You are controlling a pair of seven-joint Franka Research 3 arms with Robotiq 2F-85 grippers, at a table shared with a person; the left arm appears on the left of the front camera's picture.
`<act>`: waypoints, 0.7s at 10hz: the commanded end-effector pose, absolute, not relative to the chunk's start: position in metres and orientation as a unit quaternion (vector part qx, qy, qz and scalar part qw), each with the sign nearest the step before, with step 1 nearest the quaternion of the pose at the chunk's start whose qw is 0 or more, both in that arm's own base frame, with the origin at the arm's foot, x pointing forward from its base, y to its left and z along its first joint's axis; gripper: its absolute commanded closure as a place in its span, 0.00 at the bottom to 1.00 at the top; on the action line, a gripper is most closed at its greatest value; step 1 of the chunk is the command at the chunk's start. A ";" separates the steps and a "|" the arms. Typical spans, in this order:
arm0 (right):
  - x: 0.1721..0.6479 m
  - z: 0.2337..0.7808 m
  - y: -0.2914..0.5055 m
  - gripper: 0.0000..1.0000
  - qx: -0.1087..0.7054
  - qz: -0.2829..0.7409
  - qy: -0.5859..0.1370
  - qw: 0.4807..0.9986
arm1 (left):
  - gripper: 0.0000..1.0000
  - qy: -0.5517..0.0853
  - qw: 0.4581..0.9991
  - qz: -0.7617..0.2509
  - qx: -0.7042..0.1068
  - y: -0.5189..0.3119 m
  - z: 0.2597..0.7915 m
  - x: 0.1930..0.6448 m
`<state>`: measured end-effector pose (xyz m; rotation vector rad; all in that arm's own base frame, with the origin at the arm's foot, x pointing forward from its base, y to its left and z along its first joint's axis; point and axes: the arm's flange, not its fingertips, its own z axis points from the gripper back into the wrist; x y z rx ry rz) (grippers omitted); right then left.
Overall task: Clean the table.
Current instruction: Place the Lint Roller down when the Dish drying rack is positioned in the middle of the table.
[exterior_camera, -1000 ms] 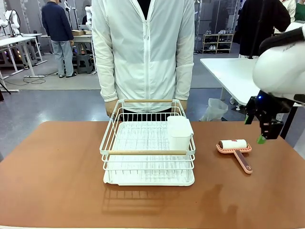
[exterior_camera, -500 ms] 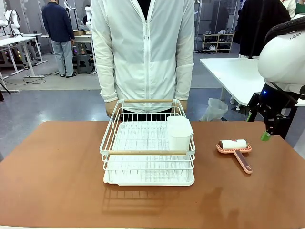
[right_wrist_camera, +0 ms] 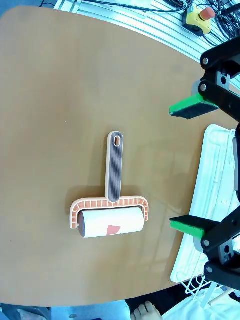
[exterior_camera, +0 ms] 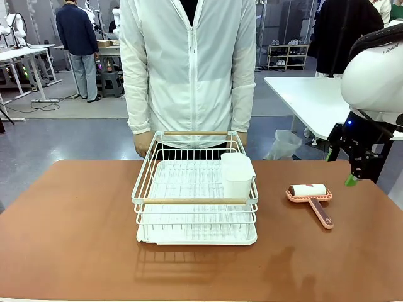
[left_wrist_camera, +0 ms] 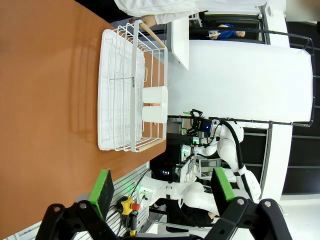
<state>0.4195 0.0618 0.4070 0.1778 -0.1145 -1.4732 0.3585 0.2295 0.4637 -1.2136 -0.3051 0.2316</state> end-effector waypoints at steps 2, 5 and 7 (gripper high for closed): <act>0.416 0.406 0.066 0.00 0.083 -0.677 -0.062 0.729 | 0.00 -0.147 0.800 0.106 -0.571 0.232 0.465 0.356; 0.416 0.406 0.066 0.00 0.083 -0.677 -0.062 0.729 | 0.00 -0.147 0.800 0.106 -0.571 0.232 0.465 0.356; 0.416 0.406 0.066 0.00 0.083 -0.677 -0.062 0.729 | 0.00 -0.147 0.800 0.106 -0.571 0.232 0.465 0.356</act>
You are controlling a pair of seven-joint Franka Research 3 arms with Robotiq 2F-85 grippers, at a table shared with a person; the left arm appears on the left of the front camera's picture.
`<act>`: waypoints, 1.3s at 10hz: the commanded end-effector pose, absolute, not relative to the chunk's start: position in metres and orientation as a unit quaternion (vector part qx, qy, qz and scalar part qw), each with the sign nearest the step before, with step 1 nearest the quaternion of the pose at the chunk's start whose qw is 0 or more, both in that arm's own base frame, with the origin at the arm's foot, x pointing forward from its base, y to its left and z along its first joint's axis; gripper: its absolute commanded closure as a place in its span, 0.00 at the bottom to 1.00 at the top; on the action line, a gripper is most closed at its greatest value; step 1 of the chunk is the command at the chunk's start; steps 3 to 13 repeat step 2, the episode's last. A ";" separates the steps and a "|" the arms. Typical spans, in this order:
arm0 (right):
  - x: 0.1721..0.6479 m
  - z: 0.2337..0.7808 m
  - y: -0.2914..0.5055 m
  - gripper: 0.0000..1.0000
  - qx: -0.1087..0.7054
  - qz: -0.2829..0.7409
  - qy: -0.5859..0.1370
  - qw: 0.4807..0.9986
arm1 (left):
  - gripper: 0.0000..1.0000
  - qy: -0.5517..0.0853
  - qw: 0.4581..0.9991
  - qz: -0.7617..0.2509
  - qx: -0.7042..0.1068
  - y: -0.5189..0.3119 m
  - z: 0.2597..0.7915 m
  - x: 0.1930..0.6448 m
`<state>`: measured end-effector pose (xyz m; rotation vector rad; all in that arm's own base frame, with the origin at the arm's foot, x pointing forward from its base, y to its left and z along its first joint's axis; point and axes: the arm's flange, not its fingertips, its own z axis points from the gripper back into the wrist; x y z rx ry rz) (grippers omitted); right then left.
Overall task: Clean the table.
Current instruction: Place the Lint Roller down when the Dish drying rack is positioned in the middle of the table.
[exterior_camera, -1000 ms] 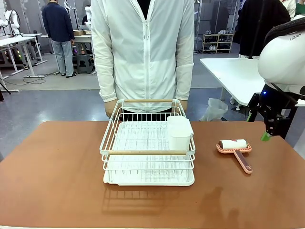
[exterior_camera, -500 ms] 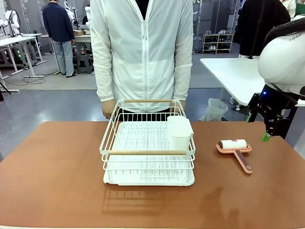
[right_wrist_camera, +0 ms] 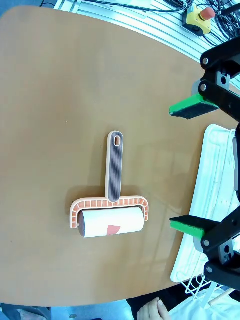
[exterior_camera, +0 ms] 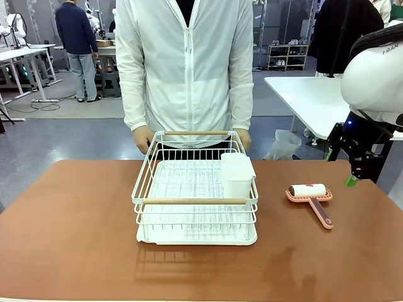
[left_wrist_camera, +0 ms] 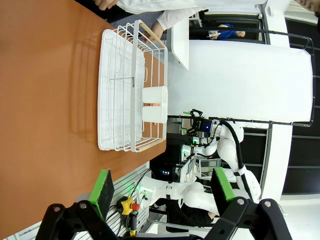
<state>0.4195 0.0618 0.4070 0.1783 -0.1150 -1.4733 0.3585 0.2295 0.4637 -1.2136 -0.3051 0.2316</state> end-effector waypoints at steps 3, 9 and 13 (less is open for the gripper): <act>0.416 0.406 0.066 0.00 0.083 -0.677 -0.062 0.729 | 0.00 -0.147 0.800 0.106 -0.571 0.232 0.465 0.356; 0.416 0.406 0.066 0.00 0.083 -0.677 -0.062 0.729 | 0.00 -0.147 0.800 0.106 -0.571 0.232 0.465 0.356; 0.416 0.406 0.066 0.00 0.083 -0.677 -0.062 0.729 | 0.00 -0.147 0.800 0.106 -0.571 0.232 0.465 0.356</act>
